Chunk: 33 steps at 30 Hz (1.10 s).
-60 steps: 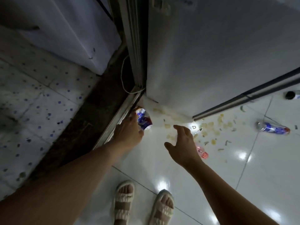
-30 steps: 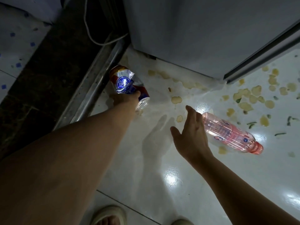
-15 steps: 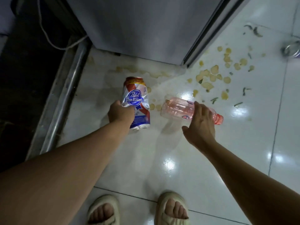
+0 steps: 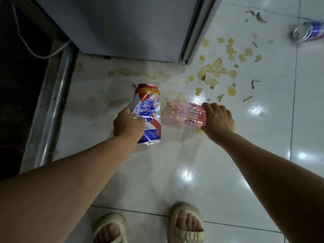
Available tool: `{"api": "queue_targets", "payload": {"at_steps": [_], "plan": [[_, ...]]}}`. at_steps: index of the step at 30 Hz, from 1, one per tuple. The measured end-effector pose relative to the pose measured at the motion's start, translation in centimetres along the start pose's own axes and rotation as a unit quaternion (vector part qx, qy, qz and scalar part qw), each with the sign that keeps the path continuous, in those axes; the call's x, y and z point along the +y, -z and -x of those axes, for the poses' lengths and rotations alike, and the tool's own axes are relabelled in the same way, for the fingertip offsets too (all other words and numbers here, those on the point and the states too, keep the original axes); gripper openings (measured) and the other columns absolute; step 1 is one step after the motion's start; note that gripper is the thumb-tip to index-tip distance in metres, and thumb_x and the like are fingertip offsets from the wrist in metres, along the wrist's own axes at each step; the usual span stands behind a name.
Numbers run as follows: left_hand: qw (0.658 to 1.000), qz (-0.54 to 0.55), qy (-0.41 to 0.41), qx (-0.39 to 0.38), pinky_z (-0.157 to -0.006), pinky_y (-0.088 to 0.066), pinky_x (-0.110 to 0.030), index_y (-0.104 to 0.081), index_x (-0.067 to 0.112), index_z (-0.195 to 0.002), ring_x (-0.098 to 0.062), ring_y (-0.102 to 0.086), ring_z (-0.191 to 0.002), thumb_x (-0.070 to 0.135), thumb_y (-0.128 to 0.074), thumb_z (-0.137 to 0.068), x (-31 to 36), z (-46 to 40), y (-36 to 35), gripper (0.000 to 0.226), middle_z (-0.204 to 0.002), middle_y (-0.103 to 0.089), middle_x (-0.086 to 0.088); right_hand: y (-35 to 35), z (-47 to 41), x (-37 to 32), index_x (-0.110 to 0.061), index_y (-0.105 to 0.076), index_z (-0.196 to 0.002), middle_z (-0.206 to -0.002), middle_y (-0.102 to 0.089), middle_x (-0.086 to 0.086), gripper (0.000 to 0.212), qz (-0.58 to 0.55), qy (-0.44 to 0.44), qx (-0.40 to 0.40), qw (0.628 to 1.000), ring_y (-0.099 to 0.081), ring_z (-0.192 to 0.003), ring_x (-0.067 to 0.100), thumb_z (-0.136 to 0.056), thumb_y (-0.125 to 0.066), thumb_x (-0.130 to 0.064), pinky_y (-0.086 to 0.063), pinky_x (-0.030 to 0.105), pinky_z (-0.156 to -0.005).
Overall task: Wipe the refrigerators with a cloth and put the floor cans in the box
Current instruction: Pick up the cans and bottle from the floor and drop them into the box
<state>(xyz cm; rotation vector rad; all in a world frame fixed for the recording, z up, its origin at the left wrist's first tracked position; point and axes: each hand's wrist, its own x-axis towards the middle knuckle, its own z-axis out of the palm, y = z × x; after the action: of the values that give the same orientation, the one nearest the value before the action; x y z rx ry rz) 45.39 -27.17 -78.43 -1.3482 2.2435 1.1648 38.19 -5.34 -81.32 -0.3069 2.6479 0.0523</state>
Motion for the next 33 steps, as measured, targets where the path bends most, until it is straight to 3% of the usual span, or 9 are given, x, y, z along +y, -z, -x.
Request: {"api": "queue_targets", "payload": {"at_steps": [6,9,14,18,25,33], "plan": [[1.000,-0.015,-0.002,-0.010,-0.067,-0.049,-0.032,-0.055,0.006,-0.110,-0.029,-0.064,-0.094,0.018,-0.050,-0.093,2.6,4.7,3.8,0.021,-0.112,-0.063,-0.015,6.0,5.8,-0.1,-0.018,-0.041,-0.128,-0.118,-0.051,0.008,0.068,-0.069,-0.060,0.006,0.996,-0.047,-0.108,0.028,-0.073,-0.075,-0.035,-0.042,0.037,-0.087],[0.999,-0.027,-0.004,-0.017,-0.065,-0.047,-0.031,-0.055,0.007,-0.100,-0.027,-0.061,-0.082,0.017,-0.049,-0.092,5.4,8.0,6.4,0.015,-0.105,-0.064,-0.016,10.6,9.4,-0.1,-0.018,-0.041,-0.128,-0.115,-0.051,0.007,0.067,-0.116,-0.098,0.007,0.988,-0.048,-0.106,0.026,-0.073,-0.075,-0.036,-0.043,0.035,-0.081],[0.996,-0.060,-0.047,-0.033,-0.044,-0.032,-0.018,-0.059,0.008,-0.101,-0.017,-0.051,-0.069,0.016,-0.049,-0.091,11.8,15.1,11.7,0.016,-0.095,-0.062,-0.010,19.5,16.2,0.7,-0.016,-0.041,-0.127,-0.117,-0.052,0.007,0.065,-0.190,-0.141,0.019,0.972,-0.047,-0.109,0.026,-0.074,-0.073,-0.035,-0.045,0.037,-0.082],[0.992,-0.059,-0.086,-0.072,-0.042,-0.033,-0.018,-0.057,0.010,-0.098,-0.013,-0.052,-0.063,0.016,-0.047,-0.092,17.2,22.0,15.7,0.013,-0.091,-0.060,-0.007,27.6,22.0,2.2,-0.017,-0.040,-0.126,-0.117,-0.052,0.007,0.066,-0.220,-0.172,0.030,0.960,-0.048,-0.107,0.025,-0.073,-0.073,-0.038,-0.046,0.036,-0.084],[0.979,-0.050,-0.156,-0.121,-0.043,-0.035,-0.019,-0.054,0.014,-0.093,-0.009,-0.051,-0.059,0.014,-0.048,-0.090,27.0,34.6,21.8,0.006,-0.087,-0.059,-0.004,41.9,32.9,7.8,-0.018,-0.041,-0.128,-0.114,-0.054,0.006,0.070,-0.241,-0.236,0.093,0.937,-0.050,-0.103,0.024,-0.071,-0.073,-0.041,-0.050,0.038,-0.083],[0.955,-0.066,-0.236,-0.165,-0.042,-0.034,-0.018,-0.052,0.016,-0.094,-0.006,-0.050,-0.061,0.016,-0.047,-0.092,35.9,48.9,22.8,0.006,-0.086,-0.057,-0.002,52.8,44.6,17.0,-0.017,-0.039,-0.130,-0.114,-0.055,0.006,0.073,-0.244,-0.290,0.203,0.903,-0.049,-0.105,0.026,-0.071,-0.073,-0.043,-0.046,0.036,-0.078]]}}
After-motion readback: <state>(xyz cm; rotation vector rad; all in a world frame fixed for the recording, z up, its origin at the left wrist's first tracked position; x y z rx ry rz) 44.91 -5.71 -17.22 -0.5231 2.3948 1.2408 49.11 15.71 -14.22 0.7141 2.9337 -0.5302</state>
